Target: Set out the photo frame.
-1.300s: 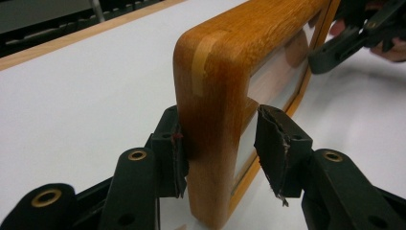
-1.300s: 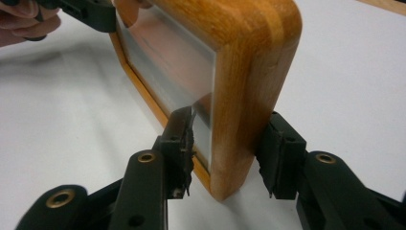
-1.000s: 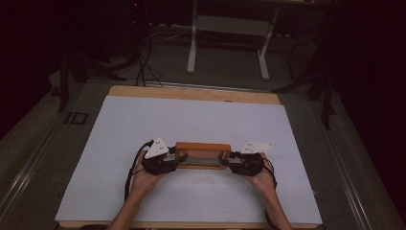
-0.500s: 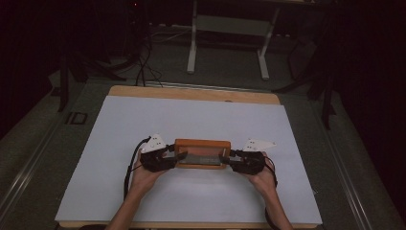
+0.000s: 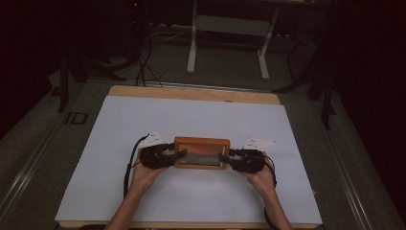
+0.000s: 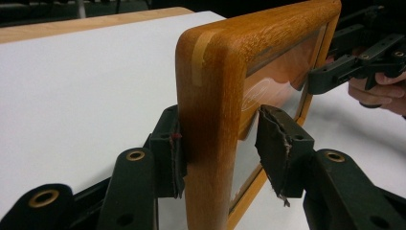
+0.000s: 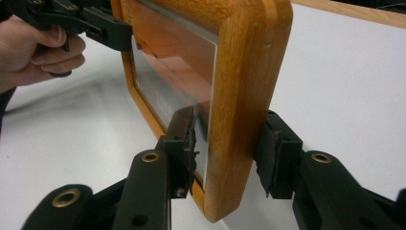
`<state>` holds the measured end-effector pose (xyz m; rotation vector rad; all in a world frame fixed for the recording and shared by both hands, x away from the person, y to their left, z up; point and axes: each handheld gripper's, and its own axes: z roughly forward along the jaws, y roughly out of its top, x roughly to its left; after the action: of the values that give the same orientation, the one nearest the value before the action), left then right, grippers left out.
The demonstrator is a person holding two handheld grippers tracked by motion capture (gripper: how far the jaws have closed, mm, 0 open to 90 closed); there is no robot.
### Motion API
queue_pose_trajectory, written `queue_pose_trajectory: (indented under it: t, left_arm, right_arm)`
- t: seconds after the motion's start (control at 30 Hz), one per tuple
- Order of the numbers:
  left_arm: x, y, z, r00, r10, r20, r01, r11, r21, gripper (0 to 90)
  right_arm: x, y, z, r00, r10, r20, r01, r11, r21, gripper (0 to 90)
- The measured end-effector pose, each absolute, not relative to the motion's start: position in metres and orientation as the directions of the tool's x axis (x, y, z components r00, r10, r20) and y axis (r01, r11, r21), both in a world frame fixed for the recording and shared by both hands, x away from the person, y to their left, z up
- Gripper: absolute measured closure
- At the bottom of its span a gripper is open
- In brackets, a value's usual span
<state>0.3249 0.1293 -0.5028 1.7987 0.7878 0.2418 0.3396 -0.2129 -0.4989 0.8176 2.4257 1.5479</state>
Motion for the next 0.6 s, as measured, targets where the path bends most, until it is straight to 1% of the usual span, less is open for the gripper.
queue_pose_trajectory:
  t: [0.6]
  left_arm:
    - [0.3298,0.1306,-0.5047,0.730,0.624,-0.279,0.454,-0.137,0.880,54.1]
  right_arm:
    - [0.3430,-0.2130,-0.5024,-0.822,0.525,0.220,0.408,0.274,0.871,61.3]
